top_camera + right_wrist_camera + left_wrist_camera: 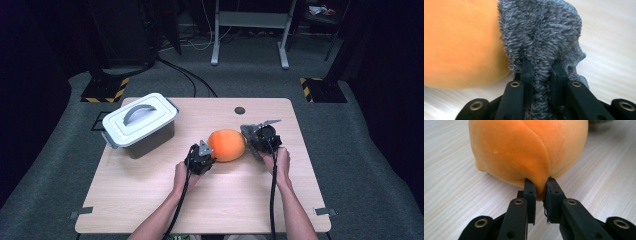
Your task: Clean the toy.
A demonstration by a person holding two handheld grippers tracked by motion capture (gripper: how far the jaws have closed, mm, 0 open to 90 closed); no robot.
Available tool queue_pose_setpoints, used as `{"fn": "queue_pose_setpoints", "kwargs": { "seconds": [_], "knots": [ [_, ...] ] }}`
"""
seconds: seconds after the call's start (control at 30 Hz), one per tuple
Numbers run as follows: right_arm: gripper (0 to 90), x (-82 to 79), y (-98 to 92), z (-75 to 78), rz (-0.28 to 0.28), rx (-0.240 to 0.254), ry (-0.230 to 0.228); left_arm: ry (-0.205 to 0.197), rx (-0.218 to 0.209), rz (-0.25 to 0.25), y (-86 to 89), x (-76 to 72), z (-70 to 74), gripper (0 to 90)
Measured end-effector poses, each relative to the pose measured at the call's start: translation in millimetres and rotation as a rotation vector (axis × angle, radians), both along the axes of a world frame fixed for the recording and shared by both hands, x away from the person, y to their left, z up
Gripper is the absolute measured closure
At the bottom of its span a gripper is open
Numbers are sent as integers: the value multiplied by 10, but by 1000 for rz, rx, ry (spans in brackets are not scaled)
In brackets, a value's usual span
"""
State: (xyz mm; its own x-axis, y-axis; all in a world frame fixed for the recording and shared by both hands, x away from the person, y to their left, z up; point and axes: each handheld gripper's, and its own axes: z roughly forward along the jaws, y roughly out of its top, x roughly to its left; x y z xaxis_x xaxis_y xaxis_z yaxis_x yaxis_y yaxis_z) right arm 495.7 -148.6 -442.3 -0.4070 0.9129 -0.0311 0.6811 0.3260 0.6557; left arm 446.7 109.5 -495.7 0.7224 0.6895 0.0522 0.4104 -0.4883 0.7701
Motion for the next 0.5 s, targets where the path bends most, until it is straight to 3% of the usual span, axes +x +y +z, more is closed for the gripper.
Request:
{"fn": "queue_pose_setpoints", "kwargs": {
  "seconds": [0.13,0.23,0.4,0.5],
  "knots": [
    [760,-105,51,281,35,22,-63,0,-2,1,2,1,-2,807],
    [760,-165,167,401,83,38,-79,0,-2,2,4,-1,-1,806],
    [760,-124,373,279,140,9,-36,-4,-7,3,1,-2,0,801],
    [761,-89,417,186,130,-1,-19,-4,-18,9,-3,-11,5,789]
  ]
}}
